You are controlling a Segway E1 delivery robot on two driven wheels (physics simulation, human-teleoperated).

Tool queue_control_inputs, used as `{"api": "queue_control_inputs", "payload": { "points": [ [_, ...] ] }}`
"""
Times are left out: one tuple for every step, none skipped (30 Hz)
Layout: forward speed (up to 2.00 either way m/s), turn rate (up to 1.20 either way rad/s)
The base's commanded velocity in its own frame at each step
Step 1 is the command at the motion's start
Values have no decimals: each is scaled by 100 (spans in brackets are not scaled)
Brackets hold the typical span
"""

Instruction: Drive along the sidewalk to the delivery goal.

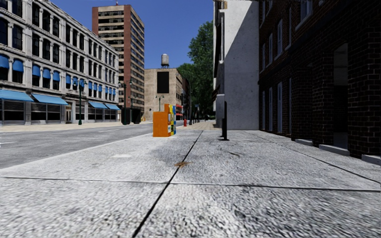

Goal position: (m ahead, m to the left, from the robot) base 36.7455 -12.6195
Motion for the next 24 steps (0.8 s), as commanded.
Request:
{"api": "queue_control_inputs", "payload": {
  "points": [
    [200,32],
    [200,25],
    [200,0],
    [200,0],
    [200,0],
    [200,0],
    [200,0],
    [200,0],
    [200,0],
    [200,0],
    [200,0],
    [200,0],
    [200,0],
    [200,0],
    [200,0],
    [200,0],
    [200,0],
    [200,0],
    [200,0],
    [200,0],
    [200,0],
    [200,0],
    [200,0],
    [200,0]
  ]
}}
